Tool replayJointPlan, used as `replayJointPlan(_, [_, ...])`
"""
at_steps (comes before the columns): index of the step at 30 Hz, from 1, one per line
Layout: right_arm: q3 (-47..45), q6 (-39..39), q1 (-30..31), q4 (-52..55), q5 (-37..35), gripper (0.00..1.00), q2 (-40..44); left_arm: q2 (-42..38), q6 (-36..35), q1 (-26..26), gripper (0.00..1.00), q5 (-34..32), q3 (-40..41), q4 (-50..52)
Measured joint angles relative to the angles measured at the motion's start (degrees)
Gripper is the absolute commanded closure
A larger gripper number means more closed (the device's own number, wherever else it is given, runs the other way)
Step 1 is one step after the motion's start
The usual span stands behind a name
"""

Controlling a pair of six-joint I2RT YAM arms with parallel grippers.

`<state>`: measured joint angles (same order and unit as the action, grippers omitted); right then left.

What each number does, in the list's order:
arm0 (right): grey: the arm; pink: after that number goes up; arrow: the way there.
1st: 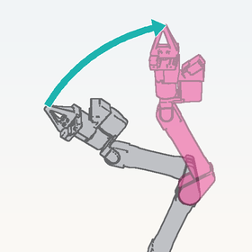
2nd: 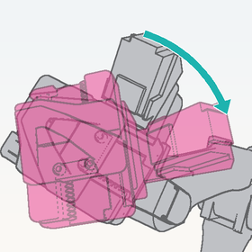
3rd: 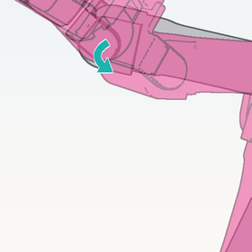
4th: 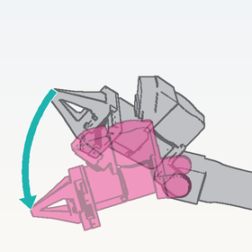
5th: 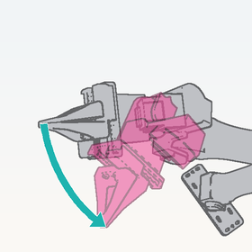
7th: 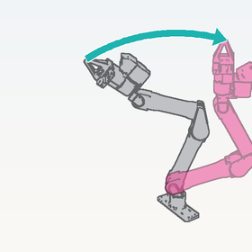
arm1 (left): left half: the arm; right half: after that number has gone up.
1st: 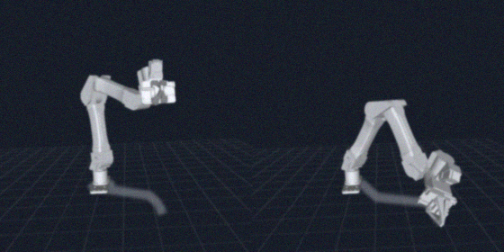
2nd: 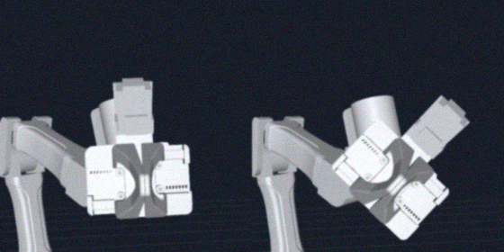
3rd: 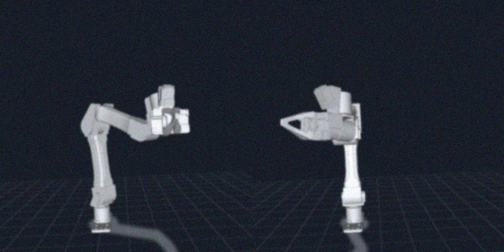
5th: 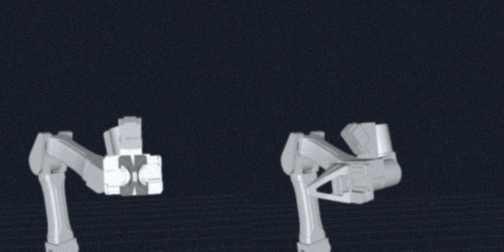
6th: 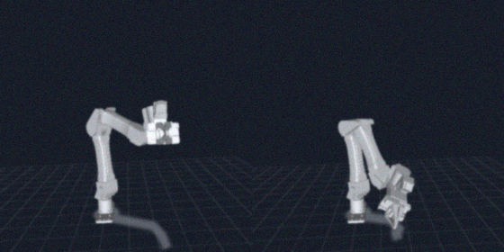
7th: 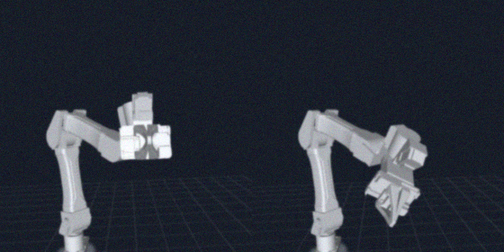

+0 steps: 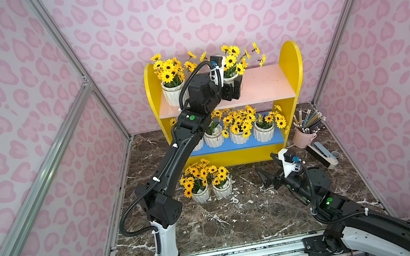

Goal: Take the sunflower pots off the shelves
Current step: Pick up the sunflower pot from the shelf.

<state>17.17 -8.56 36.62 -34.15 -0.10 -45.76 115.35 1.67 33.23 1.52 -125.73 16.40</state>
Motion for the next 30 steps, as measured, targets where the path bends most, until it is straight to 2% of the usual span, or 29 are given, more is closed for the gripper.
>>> replayJointPlan(2, [0.0, 0.0, 0.0, 0.0, 0.0, 0.01, 0.0, 0.2, 0.5, 0.0, 0.09, 0.3, -0.1, 0.0])
replayJointPlan(4, [0.0, 0.0, 0.0, 0.0, 0.0, 0.01, 0.1, 0.3, 0.3, 0.0, 0.24, 0.3, -0.1, -0.2])
replayJointPlan(10, [0.0, 0.0, 0.0, 0.1, 0.0, 0.01, 0.4, 0.2, 0.1, 0.0, 0.90, 0.4, -0.1, -0.2])
replayJointPlan(11, [0.0, 0.0, 0.0, 0.0, 0.0, 0.01, 0.4, 0.2, 0.1, 0.0, 0.97, 0.4, -0.1, -0.2])
replayJointPlan(21, [0.1, 0.0, 0.0, 0.4, -0.3, 0.01, 0.7, -1.7, -0.7, 0.1, 0.97, 1.1, -0.1, 2.3])
replayJointPlan(30, [1.8, -0.1, -0.7, 2.1, -4.3, 0.03, 1.5, -5.2, -1.4, 0.6, 0.97, 1.5, 0.9, 0.7])
